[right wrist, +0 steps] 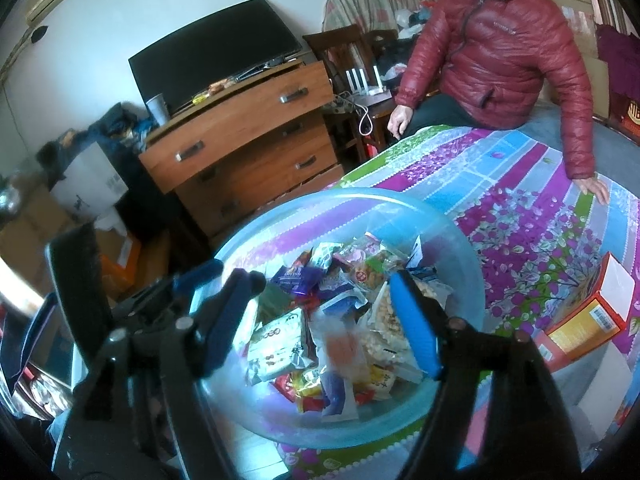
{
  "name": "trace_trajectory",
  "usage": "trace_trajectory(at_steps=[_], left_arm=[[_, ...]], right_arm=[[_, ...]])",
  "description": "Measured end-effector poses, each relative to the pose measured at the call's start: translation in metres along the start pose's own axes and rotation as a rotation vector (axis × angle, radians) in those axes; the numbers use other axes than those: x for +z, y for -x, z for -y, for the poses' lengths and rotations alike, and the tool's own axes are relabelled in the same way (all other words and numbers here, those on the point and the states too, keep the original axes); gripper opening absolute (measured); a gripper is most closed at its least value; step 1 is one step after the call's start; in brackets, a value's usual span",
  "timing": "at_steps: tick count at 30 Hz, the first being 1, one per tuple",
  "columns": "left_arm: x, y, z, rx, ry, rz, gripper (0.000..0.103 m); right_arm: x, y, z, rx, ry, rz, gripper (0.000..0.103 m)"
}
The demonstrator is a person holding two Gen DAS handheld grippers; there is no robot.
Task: Organize snacks
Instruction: 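Open the left tool to drop the green packet into the basin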
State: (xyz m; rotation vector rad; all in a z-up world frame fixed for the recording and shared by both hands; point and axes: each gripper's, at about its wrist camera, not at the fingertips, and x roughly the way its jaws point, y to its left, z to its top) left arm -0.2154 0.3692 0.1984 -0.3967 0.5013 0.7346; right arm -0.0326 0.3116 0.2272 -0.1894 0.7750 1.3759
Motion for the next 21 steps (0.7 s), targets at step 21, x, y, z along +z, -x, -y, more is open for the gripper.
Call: trace_trajectory(at_steps=[21], left_arm=[[-0.005,0.154,0.097,-0.112,-0.134,0.546,0.100]], right_arm=[[-0.147,0.222,-0.052,-0.493,0.272,0.474,0.103]])
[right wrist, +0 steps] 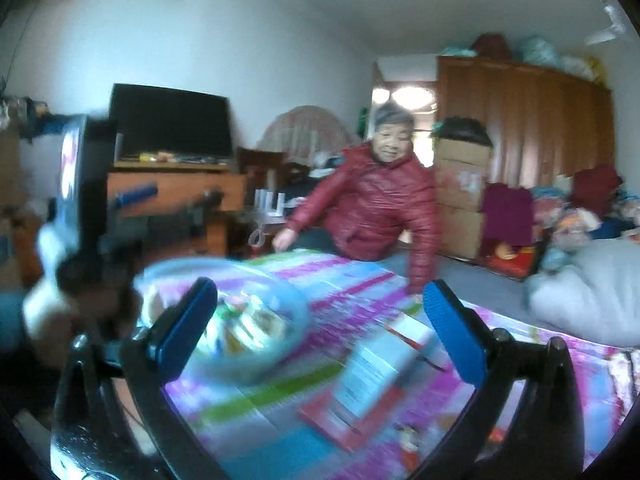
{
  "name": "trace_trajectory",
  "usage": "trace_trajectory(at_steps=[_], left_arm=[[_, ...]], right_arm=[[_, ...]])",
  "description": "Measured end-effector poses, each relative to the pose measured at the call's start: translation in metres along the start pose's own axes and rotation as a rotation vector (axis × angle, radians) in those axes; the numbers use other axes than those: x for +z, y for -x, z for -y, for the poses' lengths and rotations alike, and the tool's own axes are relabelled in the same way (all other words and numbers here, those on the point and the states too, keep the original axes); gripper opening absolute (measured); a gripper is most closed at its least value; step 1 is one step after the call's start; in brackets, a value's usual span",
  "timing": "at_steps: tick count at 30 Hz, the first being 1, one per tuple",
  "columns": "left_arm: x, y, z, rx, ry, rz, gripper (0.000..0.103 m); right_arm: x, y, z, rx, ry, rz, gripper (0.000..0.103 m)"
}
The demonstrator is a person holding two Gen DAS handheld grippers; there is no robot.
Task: Organize snacks
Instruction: 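Open the left tool to drop the green packet into the basin, then grasp black snack bar packet with left tool while right tool grasps gold wrapper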
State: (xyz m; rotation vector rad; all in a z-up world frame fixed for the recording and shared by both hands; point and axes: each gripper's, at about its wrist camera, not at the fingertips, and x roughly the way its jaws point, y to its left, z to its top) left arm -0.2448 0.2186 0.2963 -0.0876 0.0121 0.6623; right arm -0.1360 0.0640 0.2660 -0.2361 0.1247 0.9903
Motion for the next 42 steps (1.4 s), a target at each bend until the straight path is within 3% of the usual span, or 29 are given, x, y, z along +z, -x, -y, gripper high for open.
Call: trace_trajectory(at_steps=[3,7,10,13,16,19,23,34,35,36,37,40,42], left_arm=[[0.008,0.007,0.039,-0.141,-0.042,0.002,0.101],[-0.008,0.007,0.111,-0.373,-0.178,-0.072,0.102],[-0.045,-0.003,0.180,-0.598,-0.291,-0.213,0.102],[-0.095,-0.022,0.245,-0.739,-0.426,-0.353,0.102],[-0.154,-0.045,0.309,-0.829,-0.580,-0.462,0.102],[-0.200,-0.068,0.354,-0.880,-0.683,-0.538,0.095],[-0.250,-0.104,0.389,-0.915,-0.723,-0.646,0.088],[-0.309,-0.161,0.422,-0.904,-0.815,-0.772,0.084],[-0.309,-0.159,0.423,-0.908,-0.820,-0.762,0.078],[-0.309,-0.157,0.423,-0.923,-0.814,-0.778,0.049],[-0.309,-0.156,0.424,-0.949,-0.791,-0.838,0.037],[-0.307,-0.143,0.424,-0.923,-0.793,-0.842,0.025],[-0.303,-0.131,0.417,-0.921,-0.771,-0.859,0.023]], right_arm=[[-0.032,0.022,0.019,0.014,-0.060,-0.116,0.103],[-0.086,0.045,0.059,-0.024,-0.235,-0.289,0.103],[-0.128,0.056,0.097,-0.037,-0.412,-0.444,0.103],[-0.151,0.068,0.123,-0.049,-0.504,-0.494,0.103],[-0.168,0.081,0.144,-0.086,-0.540,-0.491,0.103],[-0.183,0.089,0.163,-0.111,-0.572,-0.491,0.103],[-0.207,0.089,0.190,-0.113,-0.629,-0.509,0.103],[-0.244,0.076,0.232,-0.100,-0.719,-0.520,0.103],[-0.245,0.074,0.233,-0.100,-0.719,-0.520,0.103],[-0.246,0.073,0.233,-0.101,-0.718,-0.521,0.103],[-0.246,0.071,0.235,-0.102,-0.718,-0.521,0.103],[-0.248,0.069,0.240,-0.116,-0.723,-0.518,0.096],[-0.248,0.067,0.245,-0.124,-0.731,-0.525,0.088]])
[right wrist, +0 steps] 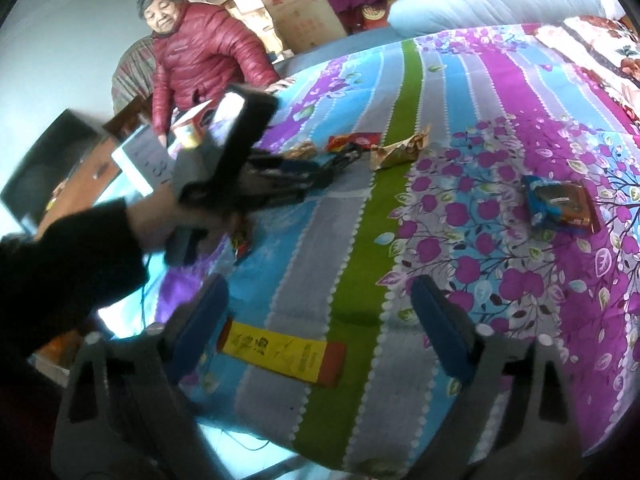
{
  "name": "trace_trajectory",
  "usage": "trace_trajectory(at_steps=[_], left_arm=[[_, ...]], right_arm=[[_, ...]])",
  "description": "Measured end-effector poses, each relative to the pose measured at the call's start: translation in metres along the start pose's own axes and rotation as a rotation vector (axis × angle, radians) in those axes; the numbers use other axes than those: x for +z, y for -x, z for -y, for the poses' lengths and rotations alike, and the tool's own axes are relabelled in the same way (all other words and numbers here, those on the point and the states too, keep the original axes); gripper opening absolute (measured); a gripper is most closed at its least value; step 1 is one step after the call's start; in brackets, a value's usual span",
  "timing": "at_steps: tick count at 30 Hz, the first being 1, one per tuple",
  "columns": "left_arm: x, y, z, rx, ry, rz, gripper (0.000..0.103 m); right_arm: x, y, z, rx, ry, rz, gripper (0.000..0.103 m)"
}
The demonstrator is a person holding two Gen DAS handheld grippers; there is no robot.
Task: Organize snacks
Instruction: 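Grasp black snack bar packet with left tool while right tool grasps gold wrapper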
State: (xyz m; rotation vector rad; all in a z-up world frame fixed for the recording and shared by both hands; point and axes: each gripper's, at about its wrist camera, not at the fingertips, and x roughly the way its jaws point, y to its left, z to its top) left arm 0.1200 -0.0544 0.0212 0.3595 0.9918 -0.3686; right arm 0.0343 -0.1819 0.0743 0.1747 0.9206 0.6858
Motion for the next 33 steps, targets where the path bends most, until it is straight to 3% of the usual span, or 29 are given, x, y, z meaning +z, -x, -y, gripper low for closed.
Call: trace_trajectory(at_steps=[6,11,14,19,22,23,27,30,33], left_arm=[[-0.029,0.043,0.005,0.019,0.132,0.036,0.022],[-0.048,0.077,-0.012,0.056,0.308,0.085,0.022],[-0.050,0.091,-0.017,0.066,0.355,0.121,0.022],[-0.051,0.101,-0.031,0.050,0.421,0.156,0.022],[-0.054,0.098,-0.035,0.052,0.436,0.151,0.022],[-0.055,0.097,-0.036,0.046,0.442,0.148,0.022],[-0.059,0.095,-0.038,0.044,0.457,0.143,0.022],[-0.060,0.096,-0.038,0.052,0.467,0.141,0.022],[-0.061,0.102,-0.036,0.057,0.467,0.151,0.022]], right_arm=[[0.020,-0.011,0.021,-0.052,-0.021,0.016,0.087],[0.060,-0.059,0.035,-0.140,0.015,0.013,0.087],[0.087,-0.102,0.050,-0.124,-0.037,-0.028,0.087],[0.105,-0.144,0.076,-0.135,-0.190,-0.029,0.087],[0.109,-0.153,0.070,-0.200,-0.156,-0.011,0.087],[0.109,-0.153,0.068,-0.216,-0.142,-0.009,0.084],[0.105,-0.147,0.072,-0.213,-0.149,0.000,0.043],[0.106,-0.145,0.079,-0.183,-0.164,0.003,0.035],[0.105,-0.140,0.080,-0.157,-0.165,0.014,0.033]])
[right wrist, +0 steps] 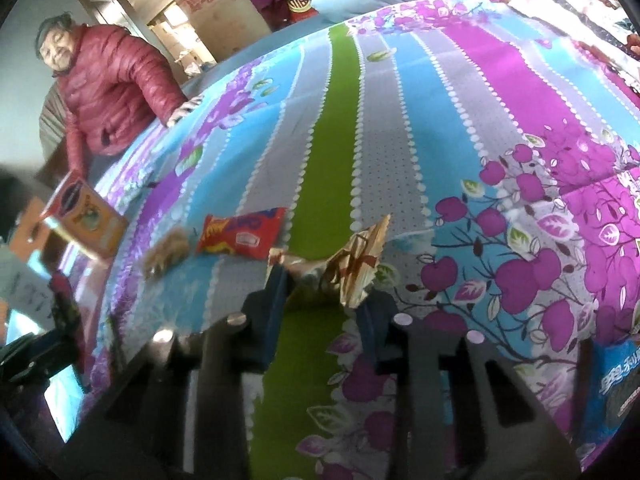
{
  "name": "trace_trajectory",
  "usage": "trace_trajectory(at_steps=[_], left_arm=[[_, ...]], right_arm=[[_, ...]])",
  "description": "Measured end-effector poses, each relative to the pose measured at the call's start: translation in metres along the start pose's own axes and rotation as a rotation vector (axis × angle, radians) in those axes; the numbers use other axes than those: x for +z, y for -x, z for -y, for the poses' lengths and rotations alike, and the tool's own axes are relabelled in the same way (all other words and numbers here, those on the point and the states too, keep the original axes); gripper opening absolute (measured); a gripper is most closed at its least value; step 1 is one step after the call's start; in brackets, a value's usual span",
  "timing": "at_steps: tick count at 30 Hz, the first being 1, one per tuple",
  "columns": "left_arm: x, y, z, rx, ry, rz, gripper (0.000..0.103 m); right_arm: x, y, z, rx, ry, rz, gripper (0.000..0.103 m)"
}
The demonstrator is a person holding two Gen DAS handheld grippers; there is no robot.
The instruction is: Organize snacks
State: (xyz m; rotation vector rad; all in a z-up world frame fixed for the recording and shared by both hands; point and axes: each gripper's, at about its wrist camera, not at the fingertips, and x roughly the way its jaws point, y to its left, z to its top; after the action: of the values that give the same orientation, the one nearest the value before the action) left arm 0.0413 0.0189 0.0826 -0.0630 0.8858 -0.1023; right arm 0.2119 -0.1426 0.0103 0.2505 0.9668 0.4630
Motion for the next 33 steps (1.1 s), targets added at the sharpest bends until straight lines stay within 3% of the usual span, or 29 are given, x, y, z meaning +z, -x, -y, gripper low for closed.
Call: trace_trajectory(at_steps=[12,21,22,23,24,25,29,33], left_arm=[[0.010,0.041,0.004,0.019,-0.020,0.073,0.022],[-0.020,0.035,0.014,0.012,-0.051,-0.027,0.022],[-0.022,0.037,0.014,0.012,-0.050,-0.027,0.022],[-0.023,0.040,0.014,0.012,-0.050,-0.022,0.022],[-0.023,0.043,0.014,0.012,-0.050,-0.016,0.022],[-0.023,0.045,0.014,0.011,-0.049,-0.011,0.022],[-0.021,0.051,0.012,0.006,-0.039,0.000,0.022],[-0.021,0.053,0.013,-0.012,-0.032,-0.001,0.022]], right_arm=[[-0.013,0.089,-0.046,0.089,0.154,0.127,0.033],[-0.084,0.074,-0.030,0.069,0.109,-0.126,0.037],[-0.091,0.076,-0.030,0.068,0.121,-0.151,0.039],[-0.097,0.082,-0.029,0.067,0.138,-0.173,0.051],[-0.101,0.089,-0.029,0.060,0.156,-0.176,0.059],[-0.104,0.097,-0.030,0.043,0.193,-0.177,0.060],[-0.101,0.119,-0.032,-0.036,0.319,-0.155,0.060],[-0.092,0.117,-0.052,-0.032,0.525,-0.158,0.060]])
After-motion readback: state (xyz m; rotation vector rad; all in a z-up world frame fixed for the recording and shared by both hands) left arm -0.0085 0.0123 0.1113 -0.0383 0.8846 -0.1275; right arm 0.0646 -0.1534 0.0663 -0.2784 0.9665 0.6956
